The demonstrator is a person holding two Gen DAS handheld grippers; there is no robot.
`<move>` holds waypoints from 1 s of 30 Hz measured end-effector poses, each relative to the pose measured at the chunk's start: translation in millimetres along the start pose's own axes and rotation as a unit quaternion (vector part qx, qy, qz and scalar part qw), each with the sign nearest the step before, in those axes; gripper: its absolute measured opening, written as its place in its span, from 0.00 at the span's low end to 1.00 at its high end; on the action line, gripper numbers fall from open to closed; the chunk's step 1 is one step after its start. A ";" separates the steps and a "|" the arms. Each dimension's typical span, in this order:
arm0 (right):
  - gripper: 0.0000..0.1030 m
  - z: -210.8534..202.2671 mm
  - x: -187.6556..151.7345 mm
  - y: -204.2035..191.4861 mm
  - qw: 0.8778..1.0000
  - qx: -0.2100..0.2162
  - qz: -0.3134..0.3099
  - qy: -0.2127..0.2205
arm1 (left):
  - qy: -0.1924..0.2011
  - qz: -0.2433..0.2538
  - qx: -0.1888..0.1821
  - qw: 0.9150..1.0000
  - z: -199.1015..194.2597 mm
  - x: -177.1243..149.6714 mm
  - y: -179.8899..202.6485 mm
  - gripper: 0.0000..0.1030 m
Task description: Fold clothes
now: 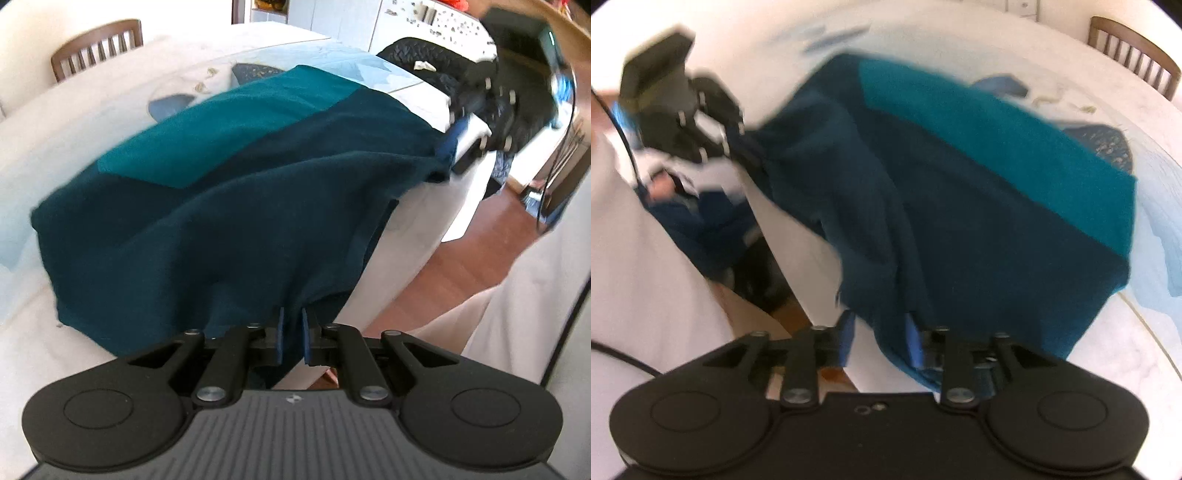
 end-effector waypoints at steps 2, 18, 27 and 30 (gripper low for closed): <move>1.00 -18.2 7.8 11.1 0.999 -0.004 0.024 0.030 | 0.000 0.020 0.009 1.000 0.4 -1.4 3.8 0.10; 1.00 29.2 23.2 102.6 0.985 -0.090 0.142 0.025 | 0.009 0.063 0.030 0.997 20.5 -0.4 5.2 0.08; 1.00 9.2 19.5 112.7 0.986 -0.098 0.133 0.034 | -0.058 -0.032 -0.028 0.997 -11.2 -6.2 -20.2 0.09; 1.00 -2.4 28.0 133.5 0.980 -0.123 0.143 0.057 | -0.021 -0.058 0.014 0.998 -26.7 17.5 -46.4 0.11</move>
Point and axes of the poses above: each gripper's, at about its wrist camera, not at the fingertips, and z roughly the way its jaws point, y to its right, x to its top, the point moved 4 cm from there along z, roughly the way its jaws point, and after that the axes turned 9 degrees about -z, right-handed, at the moved point
